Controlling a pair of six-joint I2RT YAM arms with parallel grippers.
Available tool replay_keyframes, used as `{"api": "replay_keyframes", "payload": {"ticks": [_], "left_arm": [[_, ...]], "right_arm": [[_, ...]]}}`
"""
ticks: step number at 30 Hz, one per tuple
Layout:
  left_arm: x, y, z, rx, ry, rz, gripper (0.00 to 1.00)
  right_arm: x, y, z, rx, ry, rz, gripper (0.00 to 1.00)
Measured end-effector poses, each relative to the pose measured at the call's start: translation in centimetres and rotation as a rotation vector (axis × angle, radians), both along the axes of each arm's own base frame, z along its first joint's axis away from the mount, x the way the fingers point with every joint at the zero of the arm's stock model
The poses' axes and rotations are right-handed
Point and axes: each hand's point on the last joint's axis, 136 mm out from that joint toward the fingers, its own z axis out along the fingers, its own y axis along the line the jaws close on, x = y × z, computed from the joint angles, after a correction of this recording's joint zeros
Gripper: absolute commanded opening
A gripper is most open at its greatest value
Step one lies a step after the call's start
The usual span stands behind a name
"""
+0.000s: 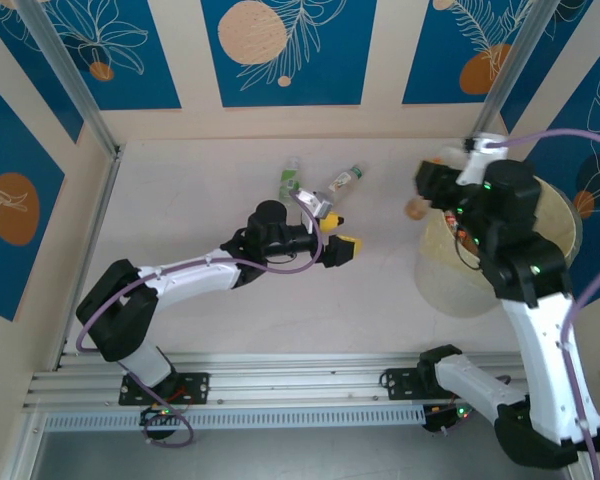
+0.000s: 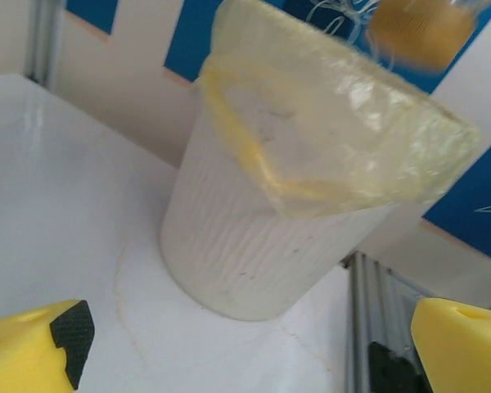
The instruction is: Put the plastic bottles in the bin
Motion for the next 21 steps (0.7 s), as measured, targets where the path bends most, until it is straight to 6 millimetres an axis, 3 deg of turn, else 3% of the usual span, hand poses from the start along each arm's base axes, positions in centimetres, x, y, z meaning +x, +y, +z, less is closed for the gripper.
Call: {"api": "replay_keyframes", "payload": {"ticks": [5,8,11,14,17,21], "left_arm": [[1.0,0.5,-1.4,0.062,-0.013,0.062,1.0],[1.3,0.7,-1.7,0.078,-0.01,0.081,1.0],[1.6,0.9,-1.8,0.082,-0.008,0.095,1.0],[1.9,1.1,-1.9,0.085,0.0,0.112,1.0],[2.2,1.3,-2.0,0.087,0.006,0.125,1.0],[2.6,1.5,-2.1,0.088,0.019,0.149,1.0]], "right_arm": [[-3.6,-9.5,2.1,-0.19,0.006,-0.431,0.57],[-4.6,-13.9,1.4,-0.258,0.12,-0.639,0.56],[-4.9,-17.3,-0.7,-0.296,0.292,-0.771,0.58],[-4.4,-19.6,-3.4,-0.318,0.458,-0.828,0.59],[-3.3,-20.4,-6.1,-0.34,0.568,-0.804,0.62],[-2.6,-20.7,-7.9,-0.385,0.634,-0.759,0.85]]}}
